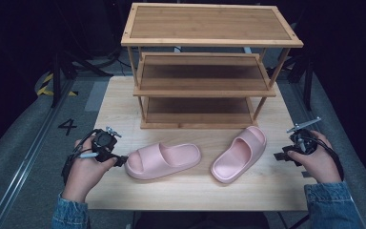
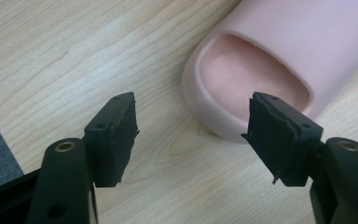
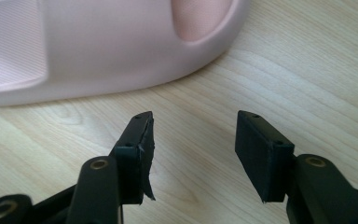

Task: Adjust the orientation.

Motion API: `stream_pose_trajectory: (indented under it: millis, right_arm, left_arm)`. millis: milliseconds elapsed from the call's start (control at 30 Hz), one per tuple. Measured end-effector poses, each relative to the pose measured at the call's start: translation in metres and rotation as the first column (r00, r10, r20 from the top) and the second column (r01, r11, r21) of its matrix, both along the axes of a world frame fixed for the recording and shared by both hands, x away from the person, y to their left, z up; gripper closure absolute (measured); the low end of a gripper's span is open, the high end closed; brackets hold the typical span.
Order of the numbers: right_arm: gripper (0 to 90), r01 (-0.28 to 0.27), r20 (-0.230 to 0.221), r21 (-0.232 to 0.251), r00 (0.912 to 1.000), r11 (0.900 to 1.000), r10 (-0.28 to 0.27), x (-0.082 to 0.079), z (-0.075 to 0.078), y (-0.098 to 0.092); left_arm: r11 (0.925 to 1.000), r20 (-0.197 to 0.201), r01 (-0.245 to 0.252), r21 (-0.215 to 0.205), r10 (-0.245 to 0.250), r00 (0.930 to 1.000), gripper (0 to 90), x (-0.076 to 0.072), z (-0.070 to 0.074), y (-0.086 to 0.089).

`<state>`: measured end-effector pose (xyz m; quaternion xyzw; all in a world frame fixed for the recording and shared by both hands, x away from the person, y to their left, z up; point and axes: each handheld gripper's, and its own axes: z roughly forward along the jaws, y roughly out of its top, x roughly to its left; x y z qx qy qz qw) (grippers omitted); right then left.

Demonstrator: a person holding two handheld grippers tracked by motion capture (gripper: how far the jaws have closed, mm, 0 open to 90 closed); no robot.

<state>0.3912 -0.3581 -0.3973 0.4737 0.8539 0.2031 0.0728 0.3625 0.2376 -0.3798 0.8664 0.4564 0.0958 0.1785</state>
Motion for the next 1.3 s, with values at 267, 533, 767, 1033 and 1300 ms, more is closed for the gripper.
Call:
stream_pose_trajectory:
  millis: [267,533,767,1033,1300]
  right_arm:
    - [51.6,-0.011,0.038,0.013,0.9992,1.000,0.011,-0.001,0.001,-0.003]
    - [55.7,-0.005,0.072,0.072,0.9974,0.997,0.000,-0.004,-0.002,-0.006]
    - [58.5,-0.007,0.101,0.122,0.9949,0.992,-0.006,-0.006,-0.002,-0.007]
    - [60.6,-0.017,0.088,0.109,0.9961,0.994,0.007,-0.007,-0.003,-0.006]
    - [58.7,-0.013,0.081,0.104,0.9967,0.994,0.004,-0.006,-0.007,-0.006]
  left_arm:
    - [0.9997,0.011,0.025,0.001,-0.025,0.9996,32.6,-0.001,0.002,-0.002]
    - [0.9979,0.049,0.038,-0.053,-0.036,0.9982,40.2,0.000,0.006,-0.004]
    - [0.9872,0.064,0.092,-0.130,-0.085,0.9944,66.7,-0.002,0.012,-0.011]
    - [0.9767,-0.046,0.157,-0.147,-0.165,0.9852,89.5,0.002,-0.005,-0.026]
    - [0.9429,-0.091,0.300,-0.146,-0.314,0.9449,89.5,-0.007,-0.004,-0.043]
